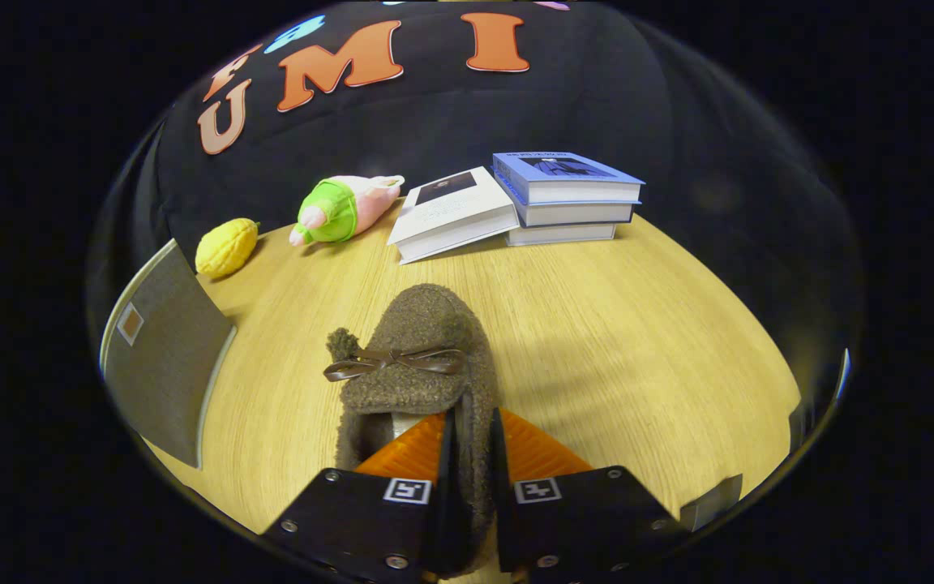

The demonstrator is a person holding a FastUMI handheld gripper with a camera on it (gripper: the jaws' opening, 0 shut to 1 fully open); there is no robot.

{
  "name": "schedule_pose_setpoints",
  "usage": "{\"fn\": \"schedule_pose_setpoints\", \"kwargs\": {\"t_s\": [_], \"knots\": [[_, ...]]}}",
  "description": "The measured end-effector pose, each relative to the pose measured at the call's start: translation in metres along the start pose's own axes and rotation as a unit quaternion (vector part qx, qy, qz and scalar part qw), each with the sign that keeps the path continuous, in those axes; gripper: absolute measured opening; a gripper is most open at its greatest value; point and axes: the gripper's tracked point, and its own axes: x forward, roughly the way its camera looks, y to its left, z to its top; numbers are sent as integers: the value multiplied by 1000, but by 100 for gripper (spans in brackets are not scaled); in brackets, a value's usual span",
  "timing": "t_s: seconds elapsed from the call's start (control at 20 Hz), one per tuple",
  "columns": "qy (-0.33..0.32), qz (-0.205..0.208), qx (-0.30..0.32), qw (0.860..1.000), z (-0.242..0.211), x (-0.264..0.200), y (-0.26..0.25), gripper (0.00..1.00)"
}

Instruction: Open the storage box then place both shoes into the box .Put the left shoe in first, then the right shoe, with the right side of both shoes facing outward in a uniform manner.

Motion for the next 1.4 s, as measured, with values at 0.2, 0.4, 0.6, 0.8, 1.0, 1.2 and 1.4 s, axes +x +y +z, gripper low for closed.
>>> {"fn": "schedule_pose_setpoints", "kwargs": {"t_s": [0.2, 0.4, 0.6, 0.8, 1.0, 1.2, 1.4], "knots": [[-31, -15, 1, 999, 8, -1, -2, 2], [-53, 22, 51, 997, 24, -16, 15, 1], [-76, 37, 70, 994, 48, -35, 35, 0], [-86, 68, 79, 991, 70, -63, 81, 0], [-100, 92, 83, 987, 100, -97, 134, 1], [-108, 110, 82, 985, 123, -131, 195, 0], [-107, 129, 84, 982, 124, -157, 259, 0]]}}
